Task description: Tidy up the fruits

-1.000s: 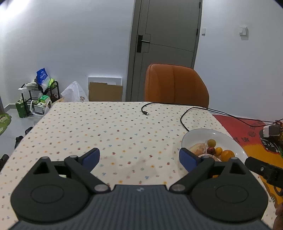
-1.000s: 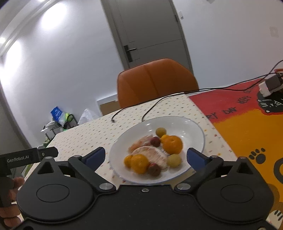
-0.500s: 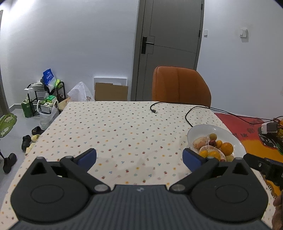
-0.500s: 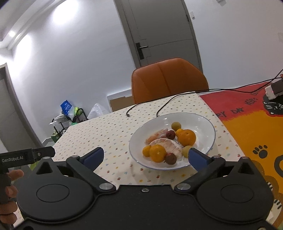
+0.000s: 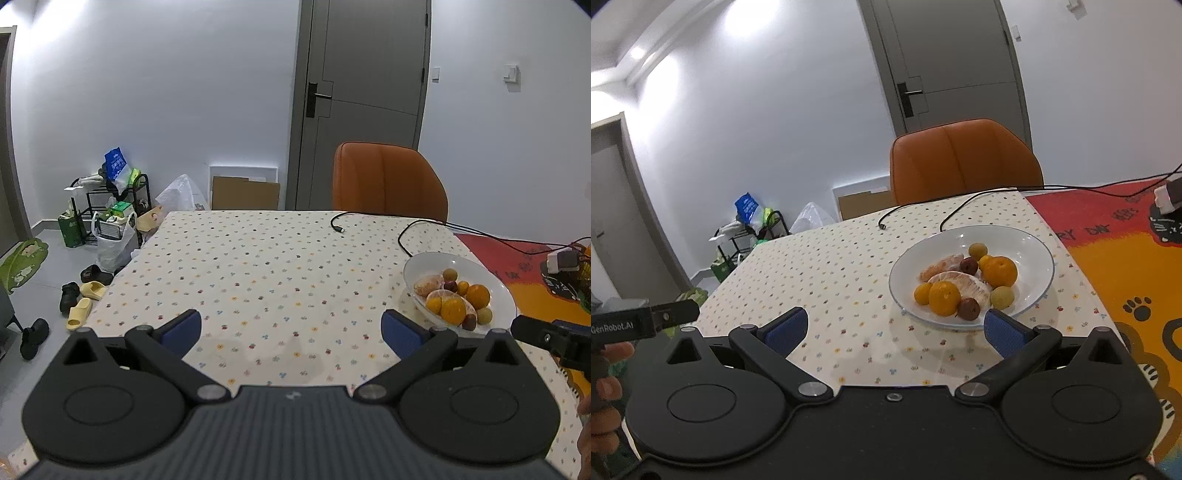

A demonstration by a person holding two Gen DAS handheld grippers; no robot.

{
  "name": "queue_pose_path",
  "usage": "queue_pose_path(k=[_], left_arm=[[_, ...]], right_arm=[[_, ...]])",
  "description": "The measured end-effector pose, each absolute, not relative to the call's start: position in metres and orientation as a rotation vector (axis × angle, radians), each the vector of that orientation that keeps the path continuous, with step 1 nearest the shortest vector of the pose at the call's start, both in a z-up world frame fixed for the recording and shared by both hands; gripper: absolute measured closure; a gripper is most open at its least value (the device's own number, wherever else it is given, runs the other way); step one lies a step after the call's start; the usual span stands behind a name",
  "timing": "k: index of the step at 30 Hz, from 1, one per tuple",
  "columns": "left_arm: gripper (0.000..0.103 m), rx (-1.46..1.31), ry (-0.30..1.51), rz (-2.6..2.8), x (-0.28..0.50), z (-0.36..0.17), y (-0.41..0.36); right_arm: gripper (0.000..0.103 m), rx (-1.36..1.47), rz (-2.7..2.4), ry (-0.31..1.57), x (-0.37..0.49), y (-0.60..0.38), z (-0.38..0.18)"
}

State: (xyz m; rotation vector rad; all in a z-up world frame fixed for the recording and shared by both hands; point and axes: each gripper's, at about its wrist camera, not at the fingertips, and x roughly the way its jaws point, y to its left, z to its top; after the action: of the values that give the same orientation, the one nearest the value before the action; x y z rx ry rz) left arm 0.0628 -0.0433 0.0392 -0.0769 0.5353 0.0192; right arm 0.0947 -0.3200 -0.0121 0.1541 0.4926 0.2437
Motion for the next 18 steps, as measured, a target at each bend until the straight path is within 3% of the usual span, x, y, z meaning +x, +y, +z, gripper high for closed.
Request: queue_pose_path(k=[18], left_arm=[[0.0,-0.086,0.539,0.067,0.017,0.03,-0.017]], right_arm=[[0.0,0.12,0.297,0.481,0.059,-0.318,-0.011]])
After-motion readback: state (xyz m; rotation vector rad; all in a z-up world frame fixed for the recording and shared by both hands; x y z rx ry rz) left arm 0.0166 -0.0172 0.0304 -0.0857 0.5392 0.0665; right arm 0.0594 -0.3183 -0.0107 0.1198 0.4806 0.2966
